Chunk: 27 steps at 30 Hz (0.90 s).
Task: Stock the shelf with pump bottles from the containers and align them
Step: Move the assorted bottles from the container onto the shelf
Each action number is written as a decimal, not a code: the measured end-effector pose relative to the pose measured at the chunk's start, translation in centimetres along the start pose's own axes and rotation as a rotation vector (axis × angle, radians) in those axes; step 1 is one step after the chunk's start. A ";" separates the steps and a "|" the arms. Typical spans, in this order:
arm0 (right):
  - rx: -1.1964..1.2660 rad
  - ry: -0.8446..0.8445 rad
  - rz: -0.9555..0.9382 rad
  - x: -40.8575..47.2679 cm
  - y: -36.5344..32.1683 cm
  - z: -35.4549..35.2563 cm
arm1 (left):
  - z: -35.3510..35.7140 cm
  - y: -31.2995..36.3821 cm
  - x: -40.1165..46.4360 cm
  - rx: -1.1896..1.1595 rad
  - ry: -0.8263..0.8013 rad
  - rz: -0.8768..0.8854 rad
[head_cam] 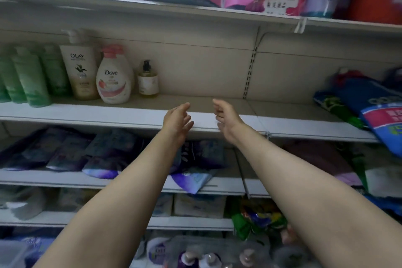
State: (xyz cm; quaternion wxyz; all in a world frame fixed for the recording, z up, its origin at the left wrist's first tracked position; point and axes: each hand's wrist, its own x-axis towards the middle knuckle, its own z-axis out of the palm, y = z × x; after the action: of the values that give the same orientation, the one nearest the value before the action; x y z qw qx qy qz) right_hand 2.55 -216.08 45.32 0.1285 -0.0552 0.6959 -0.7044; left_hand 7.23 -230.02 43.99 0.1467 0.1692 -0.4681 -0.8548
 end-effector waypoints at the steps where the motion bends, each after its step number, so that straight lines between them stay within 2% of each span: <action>1: -0.007 0.006 -0.004 -0.8 0.3 -1.1 | 0.6 -0.9 -0.8 0.004 0.005 -0.005; 10: 0.002 0.070 0.083 -7.3 7.1 -9.8 | 1.6 -11.6 -7.6 0.085 -0.053 -0.124; 20: 0.028 0.162 0.394 -13.3 21.8 -14.2 | -5.3 -27.5 -14.2 0.338 0.076 -0.441; 27: 0.103 0.280 0.635 -17.2 32.1 -17.0 | -9.3 -36.4 -17.3 0.481 0.043 -0.619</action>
State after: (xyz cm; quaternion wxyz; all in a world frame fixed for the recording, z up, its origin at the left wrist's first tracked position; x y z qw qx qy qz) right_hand 18.01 -195.16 14.74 0.2471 0.2675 0.6527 -0.6643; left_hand 23.38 -211.03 11.01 -0.1521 0.3499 -0.5786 -0.7209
